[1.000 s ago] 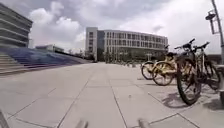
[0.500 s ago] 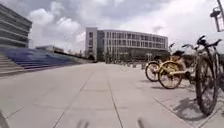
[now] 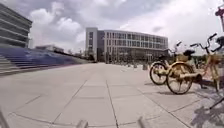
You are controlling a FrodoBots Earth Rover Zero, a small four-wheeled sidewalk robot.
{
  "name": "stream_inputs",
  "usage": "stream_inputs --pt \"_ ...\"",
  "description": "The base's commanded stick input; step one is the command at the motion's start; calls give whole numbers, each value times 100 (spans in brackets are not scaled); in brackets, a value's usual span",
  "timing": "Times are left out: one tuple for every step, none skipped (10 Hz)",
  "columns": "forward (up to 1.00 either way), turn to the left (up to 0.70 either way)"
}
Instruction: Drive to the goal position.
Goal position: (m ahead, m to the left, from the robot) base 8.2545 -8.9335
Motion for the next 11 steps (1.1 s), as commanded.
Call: stream_inputs --pt "70 0" --pt "70 0" --pt "70 0" --pt "70 0" --pt "70 0" --pt "70 0" --pt "70 0" --pt "70 0" --pt "70 0" --pt "70 0" --pt "70 0"
